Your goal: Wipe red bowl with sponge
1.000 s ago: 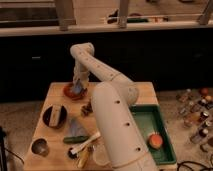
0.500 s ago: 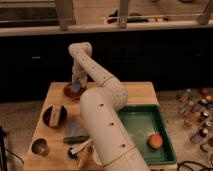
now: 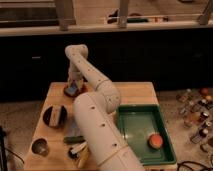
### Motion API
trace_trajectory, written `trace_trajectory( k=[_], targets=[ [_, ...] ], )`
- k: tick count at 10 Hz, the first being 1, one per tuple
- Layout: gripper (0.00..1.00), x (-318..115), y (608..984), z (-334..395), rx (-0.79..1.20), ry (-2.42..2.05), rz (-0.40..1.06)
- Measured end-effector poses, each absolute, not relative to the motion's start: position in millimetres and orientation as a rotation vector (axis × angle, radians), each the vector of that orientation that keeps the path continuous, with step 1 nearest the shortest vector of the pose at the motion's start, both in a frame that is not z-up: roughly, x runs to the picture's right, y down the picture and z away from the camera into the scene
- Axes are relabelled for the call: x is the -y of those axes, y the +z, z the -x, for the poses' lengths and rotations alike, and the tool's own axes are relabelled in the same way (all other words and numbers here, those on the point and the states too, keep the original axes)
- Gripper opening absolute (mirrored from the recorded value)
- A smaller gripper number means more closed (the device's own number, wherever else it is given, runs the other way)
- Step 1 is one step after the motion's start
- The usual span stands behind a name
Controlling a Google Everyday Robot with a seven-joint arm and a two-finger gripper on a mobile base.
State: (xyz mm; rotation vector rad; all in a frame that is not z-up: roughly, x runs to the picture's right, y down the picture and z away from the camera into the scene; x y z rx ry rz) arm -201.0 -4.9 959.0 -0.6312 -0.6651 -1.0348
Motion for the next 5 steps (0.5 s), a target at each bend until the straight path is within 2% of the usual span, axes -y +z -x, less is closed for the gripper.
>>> trace_trajectory(
  k=[5],
  targets=[
    [0.00, -8, 946, 188, 0.678, -1.018, 0.654]
  ],
)
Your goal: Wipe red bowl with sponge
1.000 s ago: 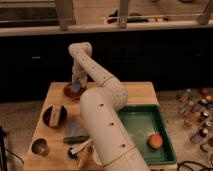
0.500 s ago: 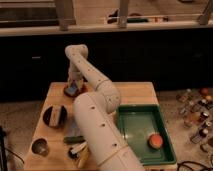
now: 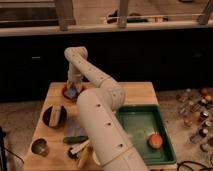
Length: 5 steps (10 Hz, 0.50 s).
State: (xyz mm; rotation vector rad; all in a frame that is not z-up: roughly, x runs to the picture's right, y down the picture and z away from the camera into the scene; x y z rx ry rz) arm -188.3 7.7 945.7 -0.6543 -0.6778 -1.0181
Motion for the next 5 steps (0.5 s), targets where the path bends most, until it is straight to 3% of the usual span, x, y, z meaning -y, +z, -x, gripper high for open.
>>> trace_trajectory(
  k=[5],
  targets=[
    [0.00, 0, 938, 176, 0.650, -1.002, 0.641]
  ],
)
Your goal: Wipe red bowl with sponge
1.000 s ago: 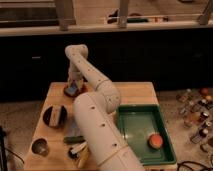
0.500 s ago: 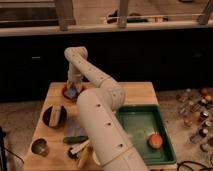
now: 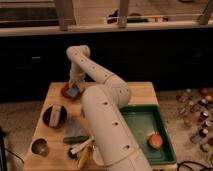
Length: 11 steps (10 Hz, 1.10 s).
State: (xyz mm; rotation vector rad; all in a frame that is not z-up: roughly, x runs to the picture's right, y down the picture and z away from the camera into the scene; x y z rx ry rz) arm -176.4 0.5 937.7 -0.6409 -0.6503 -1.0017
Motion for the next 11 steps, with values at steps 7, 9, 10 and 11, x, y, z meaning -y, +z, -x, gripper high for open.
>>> trace_trajectory(
  k=[7, 9, 10, 11],
  targets=[
    [0.00, 6.6, 933.3, 184.1, 0.643, -1.012, 0.609],
    [0.00, 8.3, 931.4, 184.9, 0.643, -1.013, 0.601],
    [0.00, 8.8, 930.8, 184.5, 0.643, -1.013, 0.599],
    [0.00, 9.5, 930.2, 184.5, 0.644, -1.013, 0.595]
  ],
)
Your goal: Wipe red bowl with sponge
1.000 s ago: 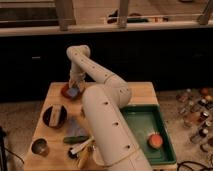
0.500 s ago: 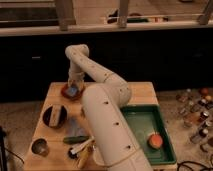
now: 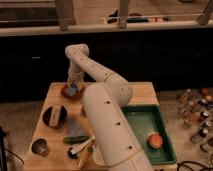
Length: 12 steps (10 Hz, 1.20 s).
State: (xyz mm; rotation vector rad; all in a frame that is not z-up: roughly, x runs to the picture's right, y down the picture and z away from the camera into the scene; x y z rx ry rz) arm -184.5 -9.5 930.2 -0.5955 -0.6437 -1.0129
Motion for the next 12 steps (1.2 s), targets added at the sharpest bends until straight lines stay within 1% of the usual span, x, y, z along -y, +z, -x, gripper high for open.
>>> trace_trajectory(
  k=[12],
  targets=[
    [0.00, 11.1, 926.9, 182.9, 0.657, -1.011, 0.580]
  ],
)
